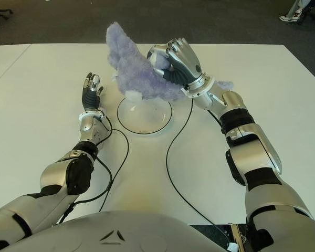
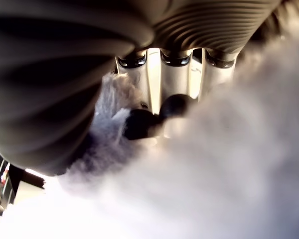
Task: Put the doll into the plate.
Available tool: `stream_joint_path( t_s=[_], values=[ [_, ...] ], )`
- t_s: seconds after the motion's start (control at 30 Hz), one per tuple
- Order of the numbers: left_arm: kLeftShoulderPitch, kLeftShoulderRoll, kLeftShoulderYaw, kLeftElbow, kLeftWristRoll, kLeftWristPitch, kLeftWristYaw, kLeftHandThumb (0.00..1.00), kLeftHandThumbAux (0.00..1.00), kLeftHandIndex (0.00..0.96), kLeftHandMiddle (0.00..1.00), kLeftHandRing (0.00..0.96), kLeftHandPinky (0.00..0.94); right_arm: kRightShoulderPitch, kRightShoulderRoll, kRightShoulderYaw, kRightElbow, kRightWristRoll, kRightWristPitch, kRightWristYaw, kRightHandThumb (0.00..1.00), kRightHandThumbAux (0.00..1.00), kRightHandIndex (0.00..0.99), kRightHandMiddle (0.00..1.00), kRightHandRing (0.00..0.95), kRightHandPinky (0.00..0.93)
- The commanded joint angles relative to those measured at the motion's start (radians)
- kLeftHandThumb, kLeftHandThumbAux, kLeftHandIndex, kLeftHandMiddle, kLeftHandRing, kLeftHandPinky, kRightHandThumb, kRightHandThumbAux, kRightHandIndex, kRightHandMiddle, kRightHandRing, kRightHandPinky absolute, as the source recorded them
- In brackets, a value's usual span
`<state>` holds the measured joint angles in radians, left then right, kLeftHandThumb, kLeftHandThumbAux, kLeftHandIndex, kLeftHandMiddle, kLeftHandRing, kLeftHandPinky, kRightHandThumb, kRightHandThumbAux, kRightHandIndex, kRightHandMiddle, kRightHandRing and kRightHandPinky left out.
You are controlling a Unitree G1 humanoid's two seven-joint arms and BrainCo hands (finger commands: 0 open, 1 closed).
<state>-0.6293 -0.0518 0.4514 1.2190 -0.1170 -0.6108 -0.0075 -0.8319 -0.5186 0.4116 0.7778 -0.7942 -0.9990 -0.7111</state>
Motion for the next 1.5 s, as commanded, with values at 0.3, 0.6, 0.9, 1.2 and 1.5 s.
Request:
stream_joint_path(
  t_s=[0.3, 0.6, 0.9, 1.2, 1.5],
  values=[
    [0.213, -0.066, 0.012, 0.14, -0.009, 0.146, 0.031, 0.0, 0.495, 0.044, 0.043, 0.021, 0.013, 0.12, 0.066, 0.006, -0.022, 0.077, 0.016, 0.164, 0.705, 0.714, 0.436, 0.91, 0.885, 0.886],
    [0.215, -0.071, 0.012, 0.139, -0.011, 0.142, 0.03, 0.0, 0.505, 0.027, 0.034, 0.014, 0.008, 0.164, 0.133, 0.025, 0.045, 0.074, 0.032, 0.186, 0.704, 0.715, 0.435, 0.902, 0.876, 0.877],
    [0.22, -0.078, -0.003, 0.138, 0.006, 0.123, 0.034, 0.0, 0.498, 0.038, 0.039, 0.017, 0.005, 0.199, 0.187, 0.055, 0.115, 0.017, 0.097, 0.146, 0.703, 0.715, 0.435, 0.91, 0.882, 0.89],
    [0.222, -0.075, -0.032, 0.14, 0.035, 0.138, 0.075, 0.0, 0.511, 0.032, 0.038, 0.017, 0.0, 0.19, 0.224, 0.114, 0.241, -0.042, 0.182, 0.067, 0.704, 0.715, 0.435, 0.922, 0.892, 0.903],
    [0.223, -0.086, -0.011, 0.137, 0.003, 0.114, 0.052, 0.0, 0.492, 0.034, 0.038, 0.017, 0.015, 0.159, 0.28, 0.152, 0.377, -0.029, 0.198, 0.029, 0.706, 0.714, 0.435, 0.925, 0.896, 0.904]
  ],
)
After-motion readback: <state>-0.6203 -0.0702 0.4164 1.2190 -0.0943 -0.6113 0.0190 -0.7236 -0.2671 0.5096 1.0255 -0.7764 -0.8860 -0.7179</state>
